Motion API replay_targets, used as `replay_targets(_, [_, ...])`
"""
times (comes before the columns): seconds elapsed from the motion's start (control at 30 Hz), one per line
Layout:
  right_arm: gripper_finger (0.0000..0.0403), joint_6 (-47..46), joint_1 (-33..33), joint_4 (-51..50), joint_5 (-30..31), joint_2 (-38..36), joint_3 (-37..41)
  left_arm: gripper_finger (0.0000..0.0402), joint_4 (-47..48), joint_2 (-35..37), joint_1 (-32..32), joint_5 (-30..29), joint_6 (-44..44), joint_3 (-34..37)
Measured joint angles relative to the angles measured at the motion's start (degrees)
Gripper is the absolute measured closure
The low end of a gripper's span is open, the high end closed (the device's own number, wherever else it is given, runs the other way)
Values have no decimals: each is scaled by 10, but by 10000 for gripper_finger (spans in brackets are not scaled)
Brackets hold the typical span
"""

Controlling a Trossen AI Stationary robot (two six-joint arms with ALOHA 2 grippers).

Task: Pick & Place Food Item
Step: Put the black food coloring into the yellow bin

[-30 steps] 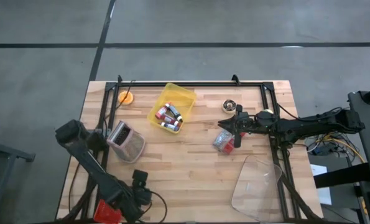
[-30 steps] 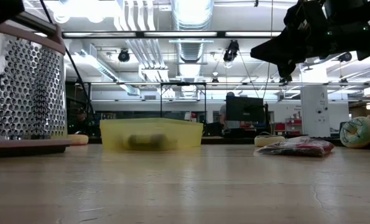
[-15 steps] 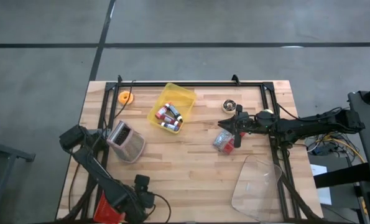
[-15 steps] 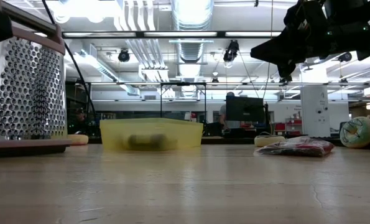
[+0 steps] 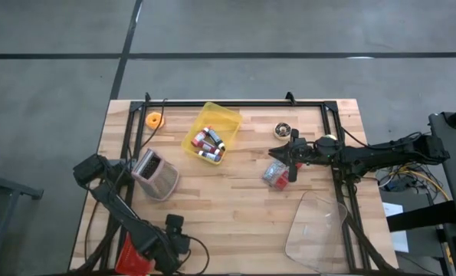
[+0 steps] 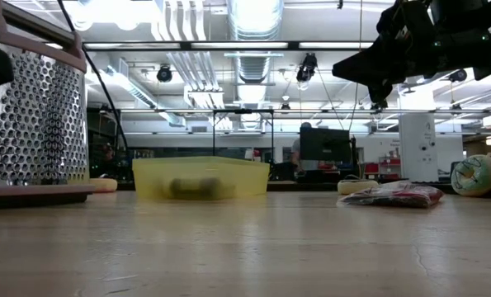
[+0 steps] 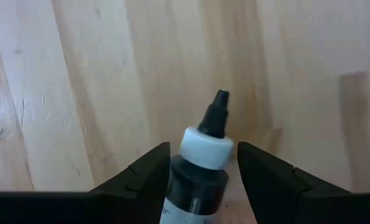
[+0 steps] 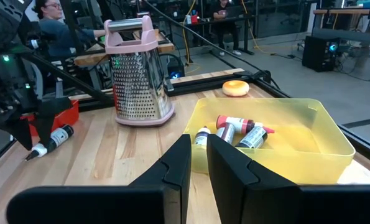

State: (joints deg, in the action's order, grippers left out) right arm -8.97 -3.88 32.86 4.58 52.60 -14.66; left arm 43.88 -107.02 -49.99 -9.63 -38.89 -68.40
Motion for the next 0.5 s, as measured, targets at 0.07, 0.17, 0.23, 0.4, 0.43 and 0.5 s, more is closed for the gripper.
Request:
replay_targets(0.07, [355, 0, 0, 0, 0, 0, 0, 209, -3, 0, 1, 0, -6, 9])
replay_targets(0.17, [355, 0, 0, 0, 0, 0, 0, 209, -8, 0, 3, 0, -16, 22])
replay_targets(0.23, [355, 0, 0, 0, 0, 0, 0, 209, -11, 0, 5, 0, -21, 27])
replay_targets(0.4, [355, 0, 0, 0, 0, 0, 0, 209, -15, 0, 11, 1, -21, 36])
replay_targets(0.43, [355, 0, 0, 0, 0, 0, 0, 209, -17, 0, 12, 1, -21, 39])
replay_targets(0.5, [355, 0, 0, 0, 0, 0, 0, 209, -21, 0, 14, 2, -21, 43])
